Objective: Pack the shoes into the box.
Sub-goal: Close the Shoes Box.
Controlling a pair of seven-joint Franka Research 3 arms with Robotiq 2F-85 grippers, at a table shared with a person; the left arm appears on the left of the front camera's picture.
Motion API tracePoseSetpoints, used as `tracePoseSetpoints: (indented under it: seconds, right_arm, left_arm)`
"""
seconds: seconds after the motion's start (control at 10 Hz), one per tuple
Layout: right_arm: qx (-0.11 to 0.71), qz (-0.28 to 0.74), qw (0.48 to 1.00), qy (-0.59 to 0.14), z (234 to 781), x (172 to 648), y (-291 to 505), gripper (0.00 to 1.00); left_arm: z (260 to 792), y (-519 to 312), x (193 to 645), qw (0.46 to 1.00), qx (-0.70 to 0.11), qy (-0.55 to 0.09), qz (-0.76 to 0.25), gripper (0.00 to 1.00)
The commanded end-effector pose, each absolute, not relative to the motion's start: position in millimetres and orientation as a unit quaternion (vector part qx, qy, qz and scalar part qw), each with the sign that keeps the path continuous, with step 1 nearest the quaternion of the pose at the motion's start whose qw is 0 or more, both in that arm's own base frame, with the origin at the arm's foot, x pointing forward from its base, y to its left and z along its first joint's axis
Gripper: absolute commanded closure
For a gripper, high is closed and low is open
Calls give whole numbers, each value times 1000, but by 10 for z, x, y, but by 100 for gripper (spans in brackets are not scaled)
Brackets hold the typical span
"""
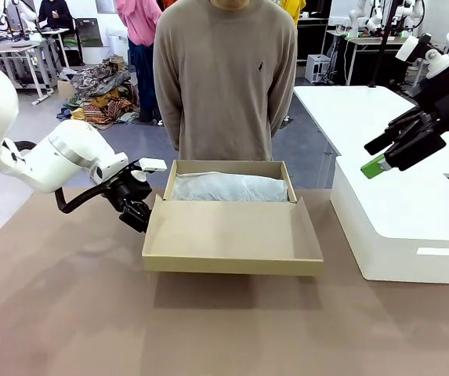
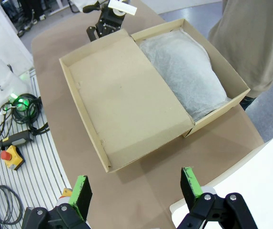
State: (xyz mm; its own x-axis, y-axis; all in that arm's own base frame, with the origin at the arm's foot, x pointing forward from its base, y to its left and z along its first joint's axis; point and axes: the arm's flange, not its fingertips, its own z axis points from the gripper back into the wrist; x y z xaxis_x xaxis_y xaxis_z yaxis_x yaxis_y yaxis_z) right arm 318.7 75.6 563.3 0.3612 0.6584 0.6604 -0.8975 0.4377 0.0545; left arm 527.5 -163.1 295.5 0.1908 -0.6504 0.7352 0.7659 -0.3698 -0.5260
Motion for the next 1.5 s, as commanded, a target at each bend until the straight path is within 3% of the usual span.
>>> tracePoseSetpoints:
  seconds: [0.0,0.7,1.4]
  right_arm:
    - [221,491,790,-293,5639,3198,774,0]
    - [221,491,790,-293,5639,3198,774,0]
    - [221,491,790,-293,5639,3198,774,0]
  left_arm:
    - [3074,-1564,5159,557,-540,-87,-625,100]
    - [3516,-1539,5136,578,-502,-174,-619,100]
    - [4019,-1553,5259,643,-413,-261,-591,100]
